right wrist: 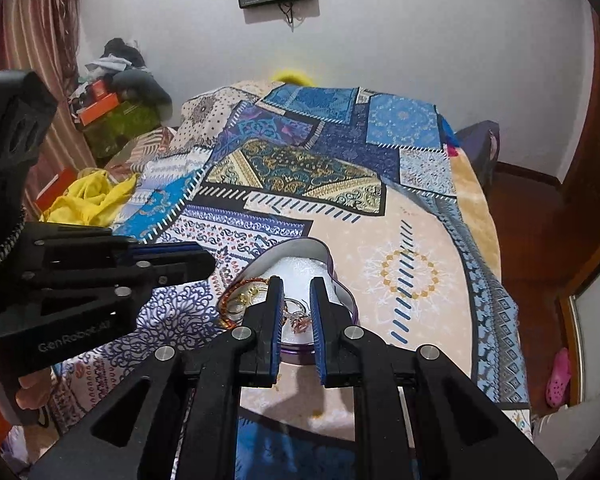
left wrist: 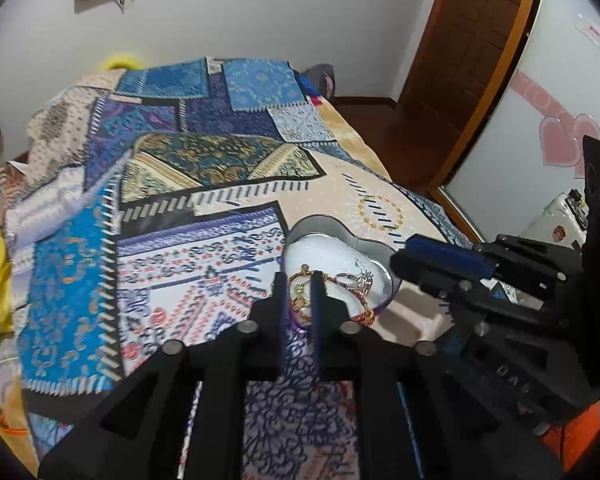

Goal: Organize jewelry

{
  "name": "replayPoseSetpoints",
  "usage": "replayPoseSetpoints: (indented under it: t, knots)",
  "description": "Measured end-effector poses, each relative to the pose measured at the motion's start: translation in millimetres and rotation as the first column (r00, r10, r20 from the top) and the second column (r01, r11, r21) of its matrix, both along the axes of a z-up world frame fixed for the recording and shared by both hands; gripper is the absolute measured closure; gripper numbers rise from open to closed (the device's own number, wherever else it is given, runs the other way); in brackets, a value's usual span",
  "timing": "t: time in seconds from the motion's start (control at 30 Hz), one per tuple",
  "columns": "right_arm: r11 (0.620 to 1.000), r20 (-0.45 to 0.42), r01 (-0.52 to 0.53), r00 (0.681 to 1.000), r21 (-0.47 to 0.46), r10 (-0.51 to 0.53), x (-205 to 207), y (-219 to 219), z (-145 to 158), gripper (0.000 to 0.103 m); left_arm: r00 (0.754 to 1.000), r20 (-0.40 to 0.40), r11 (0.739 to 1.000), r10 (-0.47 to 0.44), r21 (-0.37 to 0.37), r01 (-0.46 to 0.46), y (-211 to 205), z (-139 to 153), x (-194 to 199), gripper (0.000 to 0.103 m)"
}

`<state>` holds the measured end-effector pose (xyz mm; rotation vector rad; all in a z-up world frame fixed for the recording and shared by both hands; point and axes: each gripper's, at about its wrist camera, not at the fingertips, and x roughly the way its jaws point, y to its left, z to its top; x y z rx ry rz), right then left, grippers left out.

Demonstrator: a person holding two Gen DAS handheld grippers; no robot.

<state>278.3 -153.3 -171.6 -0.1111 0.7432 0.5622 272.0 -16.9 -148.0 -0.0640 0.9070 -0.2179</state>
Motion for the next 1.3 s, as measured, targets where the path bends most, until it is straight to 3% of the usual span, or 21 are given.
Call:
replayPoseSetpoints:
  t: [0.07, 0.17, 0.27, 0.4, 0.77, 1.03, 1.3]
  knots:
    - [1.0, 0.006, 0.013, 1.0, 0.018, -0.013, -5.0, -2.8, 6.3, 0.089, 1.0, 0.021, 1.0, 0.01, 0.016, -0.01, 2.7, 8.1, -10.6, 0.075]
    - [0.999, 0.021, 0.018, 1.0, 0.043, -0.019, -14.3, -5.7, 15.3, 0.088, 0.999, 0.048, 0.999, 0.026, 0.027, -0.027, 9.7, 18.9, -27.1, 0.063]
    - [0.999, 0.039, 0.017, 0.999, 0.05, -0.019, -24.1, -6.0, 21.3, 0.084, 0.998, 0.055, 0.999, 0.036, 0.036, -0.038, 16.3, 25.9, -39.6, 0.063]
    - [0.999, 0.054, 0.009, 0.998, 0.033, -0.011, -36.1, -2.3, 21.8, 0.066, 0.997, 0.052, 0.998, 0.055, 0.036, -0.057, 26.2, 29.8, -54.9, 0.063]
    - [0.999, -0.006, -0.025, 1.0, -0.028, 0.025, -55.0, 4.7, -6.5, 0.066, 0.997, -0.006, 0.994, 0.075, 0.086, -0.074, 35.2, 3.3, -78.8, 0.061]
    - [0.995, -0.052, -0.012, 0.999, -0.098, 0.007, -63.2, -0.1, -34.0, 0.066, 0.997, -0.073, 0.997, 0.025, 0.07, -0.02, 19.5, -27.9, -83.3, 0.061]
    - [0.997, -0.084, 0.038, 0.996, -0.074, -0.044, -61.8, -23.9, -41.5, 0.065, 0.995, -0.1, 0.999, -0.018, 0.044, 0.023, -7.9, -43.1, -76.5, 0.061]
